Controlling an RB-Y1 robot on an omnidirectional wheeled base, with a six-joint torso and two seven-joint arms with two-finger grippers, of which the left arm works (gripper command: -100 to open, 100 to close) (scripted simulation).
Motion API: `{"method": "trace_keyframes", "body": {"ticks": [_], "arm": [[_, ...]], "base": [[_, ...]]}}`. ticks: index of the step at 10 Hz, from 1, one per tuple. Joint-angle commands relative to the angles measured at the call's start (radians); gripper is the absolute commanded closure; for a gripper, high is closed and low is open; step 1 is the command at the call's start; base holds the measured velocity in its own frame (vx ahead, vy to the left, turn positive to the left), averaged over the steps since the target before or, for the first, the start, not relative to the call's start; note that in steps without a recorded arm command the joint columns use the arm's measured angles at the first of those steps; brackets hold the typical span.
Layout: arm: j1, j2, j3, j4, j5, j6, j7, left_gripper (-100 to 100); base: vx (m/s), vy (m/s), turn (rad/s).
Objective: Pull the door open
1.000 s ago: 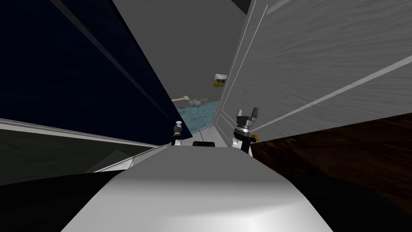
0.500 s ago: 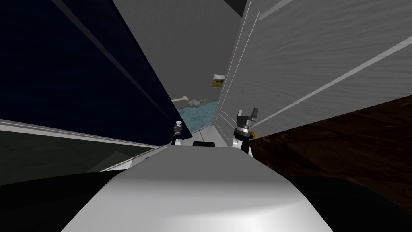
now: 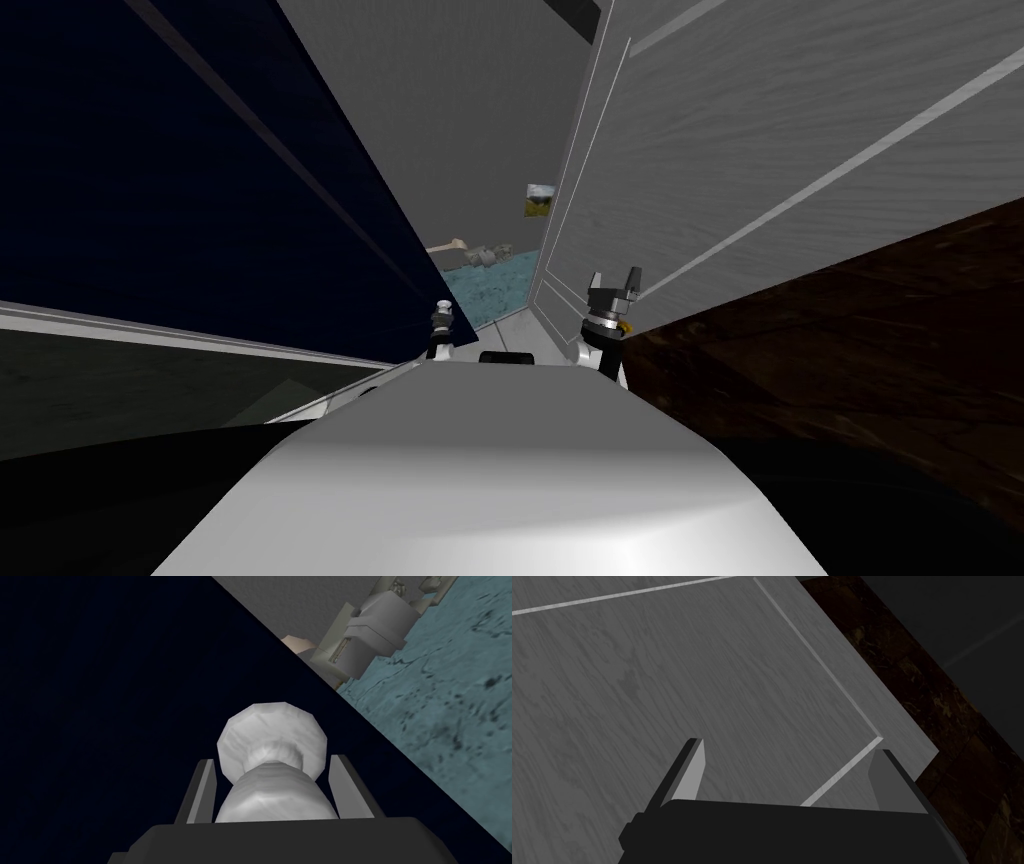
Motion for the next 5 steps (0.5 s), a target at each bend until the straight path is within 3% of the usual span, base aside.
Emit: {"method": "trace_keyframes", "body": {"ticks": [1, 5], "arm": [[-0.009, -0.004, -0.013, 0.014, 0.015, -0.002, 0.050, 100], [-0.017, -0.001, -0.027, 0.020, 0.044, -0.002, 0.137, 100]], "base": [[-0.044, 0.011, -0.036], [-0.042, 0.010, -0.041]]}}
